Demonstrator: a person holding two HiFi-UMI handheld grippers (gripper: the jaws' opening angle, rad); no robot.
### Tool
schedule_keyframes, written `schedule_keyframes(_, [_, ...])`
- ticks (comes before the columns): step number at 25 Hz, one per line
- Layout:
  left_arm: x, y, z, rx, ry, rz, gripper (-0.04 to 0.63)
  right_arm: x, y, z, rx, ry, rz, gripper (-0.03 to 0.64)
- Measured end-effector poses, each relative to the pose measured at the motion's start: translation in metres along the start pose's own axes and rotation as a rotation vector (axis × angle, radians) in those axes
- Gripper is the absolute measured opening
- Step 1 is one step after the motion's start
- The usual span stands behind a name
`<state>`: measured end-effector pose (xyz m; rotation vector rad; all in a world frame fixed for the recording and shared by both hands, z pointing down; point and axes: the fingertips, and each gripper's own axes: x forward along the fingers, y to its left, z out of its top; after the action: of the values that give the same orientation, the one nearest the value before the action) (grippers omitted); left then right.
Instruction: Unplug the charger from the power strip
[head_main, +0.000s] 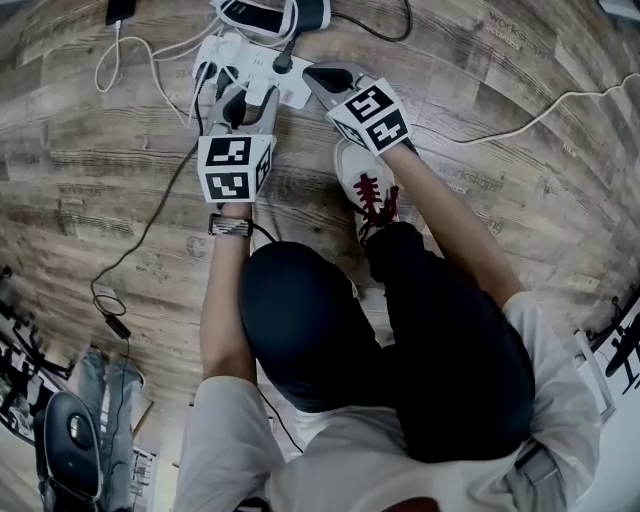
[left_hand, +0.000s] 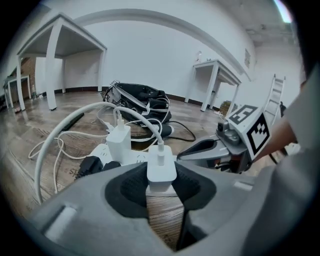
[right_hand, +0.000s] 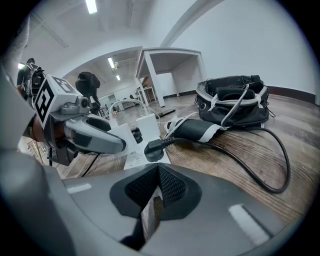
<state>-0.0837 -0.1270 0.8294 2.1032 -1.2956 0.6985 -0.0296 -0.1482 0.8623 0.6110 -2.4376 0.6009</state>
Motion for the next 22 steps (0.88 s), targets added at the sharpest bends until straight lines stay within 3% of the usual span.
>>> schedule_keyframes(5, [0.000, -0.015, 0.007, -0.096, -0.043, -0.114, 0.140, 0.000, 0.000, 0.001, 0.006, -0.001, -0.001, 0.002])
schedule_keyframes(9, [0.010, -0.026, 0.001, -0.148, -0.021, -0.193, 0.140, 0.000, 0.000, 0.000, 0.009, -0.002, -0.001, 0.002])
schedule_keyframes(14, [0.014, -0.020, -0.004, -0.218, -0.040, -0.190, 0.140, 0.000, 0.000, 0.001, 0.008, -0.005, 0.004, 0.002])
schedule_keyframes(22, [0.016, -0.008, -0.008, -0.220, -0.049, -0.153, 0.151, 0.000, 0.000, 0.001, 0.015, -0.010, 0.000, 0.002])
